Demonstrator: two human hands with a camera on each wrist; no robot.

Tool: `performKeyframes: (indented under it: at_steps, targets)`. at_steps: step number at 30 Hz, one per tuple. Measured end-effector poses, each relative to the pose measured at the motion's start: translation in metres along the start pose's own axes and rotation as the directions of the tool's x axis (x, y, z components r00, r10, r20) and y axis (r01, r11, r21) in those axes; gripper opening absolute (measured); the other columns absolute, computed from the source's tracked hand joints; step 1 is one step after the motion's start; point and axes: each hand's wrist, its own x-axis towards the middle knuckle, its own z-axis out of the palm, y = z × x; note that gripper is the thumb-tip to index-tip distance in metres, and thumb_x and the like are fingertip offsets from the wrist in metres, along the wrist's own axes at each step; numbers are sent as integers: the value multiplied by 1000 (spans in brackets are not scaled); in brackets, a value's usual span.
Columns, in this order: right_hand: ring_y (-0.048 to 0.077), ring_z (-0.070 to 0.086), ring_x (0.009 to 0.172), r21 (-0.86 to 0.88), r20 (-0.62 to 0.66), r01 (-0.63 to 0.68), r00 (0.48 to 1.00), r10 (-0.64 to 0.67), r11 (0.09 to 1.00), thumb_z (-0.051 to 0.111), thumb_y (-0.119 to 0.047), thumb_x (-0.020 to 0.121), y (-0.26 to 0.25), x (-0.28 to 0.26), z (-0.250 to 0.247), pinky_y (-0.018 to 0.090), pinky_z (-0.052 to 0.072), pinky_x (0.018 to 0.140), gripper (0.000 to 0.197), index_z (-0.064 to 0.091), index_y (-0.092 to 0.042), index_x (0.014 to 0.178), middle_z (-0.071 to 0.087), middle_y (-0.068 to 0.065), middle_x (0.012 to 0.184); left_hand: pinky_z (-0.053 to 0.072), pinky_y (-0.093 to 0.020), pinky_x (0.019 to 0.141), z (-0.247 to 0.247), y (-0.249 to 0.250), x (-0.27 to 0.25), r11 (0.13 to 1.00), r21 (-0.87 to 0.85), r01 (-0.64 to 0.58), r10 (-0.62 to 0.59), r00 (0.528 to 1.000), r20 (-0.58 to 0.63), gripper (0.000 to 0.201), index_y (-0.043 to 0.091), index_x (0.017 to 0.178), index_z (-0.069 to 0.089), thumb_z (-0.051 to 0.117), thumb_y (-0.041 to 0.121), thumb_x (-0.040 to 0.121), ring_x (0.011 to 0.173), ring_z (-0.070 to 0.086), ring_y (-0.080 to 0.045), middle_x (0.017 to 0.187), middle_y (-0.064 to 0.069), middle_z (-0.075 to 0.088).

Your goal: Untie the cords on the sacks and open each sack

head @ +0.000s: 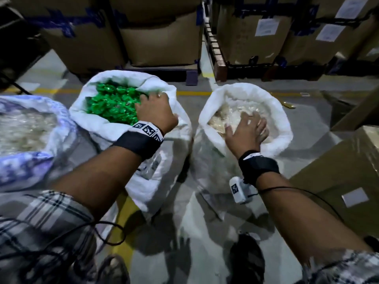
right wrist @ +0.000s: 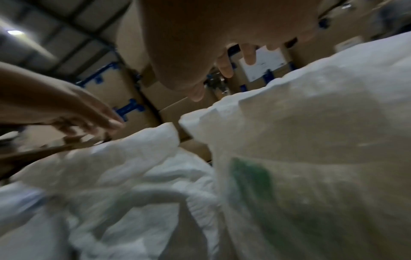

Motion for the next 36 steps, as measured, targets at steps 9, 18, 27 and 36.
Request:
performKeyframes:
  at_steps: [9,18,27,36]
  targets:
    - [58,-5,144,-249,328,40,943,46,968,53,-36,83,-55,-57,33,82,4,101,85,8,-25,154,0,17,164,43,-48,96,18,-72,-30,998,57,26,-42,956,289,17,13,107,64,59,20,92,113,61,-38,116,-16,67]
    - [57,11,140,-249,382,55,923,45,967,51,-15,86,-46,-40,49,79,19,102,80,8,-32,152,5,20,159,43,-38,68,1,-45,-23,879,-291,-379,395,919,-4,29,23,115,68,53,16,92,101,61,-35,108,-7,59]
    - [56,10,141,-219,412,-26,904,117,975,61,-24,80,-37,-31,38,80,11,105,85,15,-27,151,13,11,156,49,-46,90,-2,-35,-42,914,-236,-331,364,925,110,35,28,130,59,55,24,95,112,59,-34,120,-7,58]
    - [48,13,143,-212,374,113,927,-26,971,57,-29,84,-57,-48,-18,72,10,112,69,30,-18,146,21,15,156,37,-48,108,-43,-18,-71,994,-61,-90,96,991,96,64,14,141,42,63,47,90,130,46,-38,142,-14,44]
